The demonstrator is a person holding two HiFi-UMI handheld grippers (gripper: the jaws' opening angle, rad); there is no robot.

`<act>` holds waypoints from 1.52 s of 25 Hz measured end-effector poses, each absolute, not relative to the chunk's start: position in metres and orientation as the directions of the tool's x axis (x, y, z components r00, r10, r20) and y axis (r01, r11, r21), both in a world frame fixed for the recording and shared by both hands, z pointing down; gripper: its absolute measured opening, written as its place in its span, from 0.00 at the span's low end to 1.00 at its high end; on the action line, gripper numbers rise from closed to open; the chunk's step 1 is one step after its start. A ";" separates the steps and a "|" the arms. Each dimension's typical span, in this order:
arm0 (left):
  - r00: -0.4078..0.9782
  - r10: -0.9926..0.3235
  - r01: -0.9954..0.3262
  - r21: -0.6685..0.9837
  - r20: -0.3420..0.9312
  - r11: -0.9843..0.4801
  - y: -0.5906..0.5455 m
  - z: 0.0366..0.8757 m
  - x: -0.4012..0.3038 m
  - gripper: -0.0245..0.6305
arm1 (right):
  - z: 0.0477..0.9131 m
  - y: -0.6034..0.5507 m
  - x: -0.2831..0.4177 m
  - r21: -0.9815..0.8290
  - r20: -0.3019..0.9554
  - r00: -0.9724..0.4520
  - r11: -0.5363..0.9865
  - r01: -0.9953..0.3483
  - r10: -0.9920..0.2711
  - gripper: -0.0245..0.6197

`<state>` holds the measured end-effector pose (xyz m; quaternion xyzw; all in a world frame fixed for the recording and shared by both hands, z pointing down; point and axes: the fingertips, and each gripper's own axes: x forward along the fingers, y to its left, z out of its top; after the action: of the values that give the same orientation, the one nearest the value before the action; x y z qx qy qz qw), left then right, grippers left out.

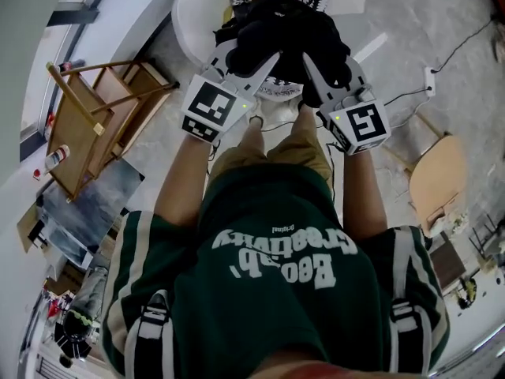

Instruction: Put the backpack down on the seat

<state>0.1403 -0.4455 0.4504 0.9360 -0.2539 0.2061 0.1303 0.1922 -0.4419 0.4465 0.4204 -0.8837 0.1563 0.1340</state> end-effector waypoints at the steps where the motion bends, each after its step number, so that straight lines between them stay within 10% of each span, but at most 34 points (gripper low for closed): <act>1: 0.776 -0.421 -0.540 0.151 0.469 -0.828 -0.452 0.463 0.143 0.19 | 0.459 -0.448 0.195 -0.181 0.378 -0.623 0.605 -0.775 -0.685 0.14; 11: 0.703 -0.388 -0.640 0.293 0.596 -0.711 -0.488 0.605 0.182 0.21 | 0.603 -0.491 0.238 -0.378 0.494 -0.665 0.550 -0.745 -0.561 0.14; 38: 0.532 -0.544 -0.719 0.007 0.649 -0.695 -0.632 0.850 0.239 0.27 | 0.863 -0.651 0.302 -0.268 0.522 -0.539 0.473 -0.839 -0.661 0.24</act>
<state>0.2393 -0.6324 0.8499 0.8644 -0.3652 0.3170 0.1380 0.3018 -0.6505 0.8627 0.4465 -0.8400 0.2529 0.1762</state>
